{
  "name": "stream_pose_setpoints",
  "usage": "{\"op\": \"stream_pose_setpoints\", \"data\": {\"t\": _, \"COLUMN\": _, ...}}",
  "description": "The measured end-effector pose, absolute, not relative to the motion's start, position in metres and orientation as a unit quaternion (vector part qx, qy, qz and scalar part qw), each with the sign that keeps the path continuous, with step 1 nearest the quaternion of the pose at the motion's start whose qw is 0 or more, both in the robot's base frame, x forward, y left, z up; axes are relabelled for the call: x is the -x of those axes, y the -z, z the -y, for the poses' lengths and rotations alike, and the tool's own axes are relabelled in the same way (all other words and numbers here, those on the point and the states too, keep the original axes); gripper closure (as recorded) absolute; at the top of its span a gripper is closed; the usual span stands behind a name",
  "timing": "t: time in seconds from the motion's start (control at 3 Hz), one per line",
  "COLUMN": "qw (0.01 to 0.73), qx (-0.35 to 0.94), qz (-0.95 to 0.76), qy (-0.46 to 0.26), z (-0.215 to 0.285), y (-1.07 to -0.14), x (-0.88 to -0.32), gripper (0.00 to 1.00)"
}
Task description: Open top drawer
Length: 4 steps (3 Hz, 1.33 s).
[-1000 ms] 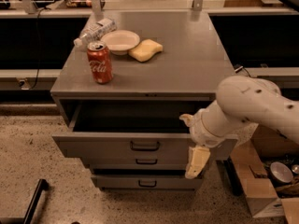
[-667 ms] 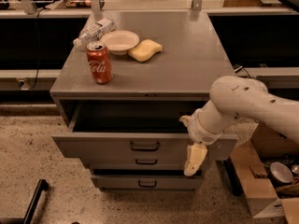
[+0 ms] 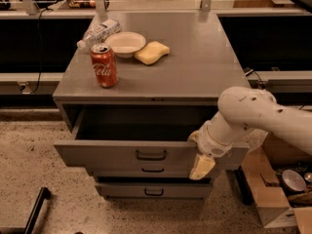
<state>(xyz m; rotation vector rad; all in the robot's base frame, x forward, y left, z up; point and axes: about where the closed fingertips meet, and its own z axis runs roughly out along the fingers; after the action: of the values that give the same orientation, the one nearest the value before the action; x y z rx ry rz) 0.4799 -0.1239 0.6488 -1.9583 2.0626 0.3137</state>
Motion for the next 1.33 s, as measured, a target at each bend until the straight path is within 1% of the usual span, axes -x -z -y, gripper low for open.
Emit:
{"op": "stream_pose_setpoints", "data": {"t": 0.67, "qw": 0.123, "qx": 0.69, "qz": -0.705, "qy": -0.11, "z": 0.112, "y": -0.669, "x": -0.424, "gripper": 0.28}}
{"op": "stream_pose_setpoints", "data": {"t": 1.0, "qw": 0.141, "qx": 0.693, "qz": -0.7, "qy": -0.1, "z": 0.11, "y": -0.702, "x": -0.405, "gripper": 0.22}}
{"op": "stream_pose_setpoints", "data": {"t": 1.33, "qw": 0.161, "qx": 0.693, "qz": -0.699, "qy": -0.073, "z": 0.116, "y": -0.73, "x": -0.415, "gripper": 0.22}}
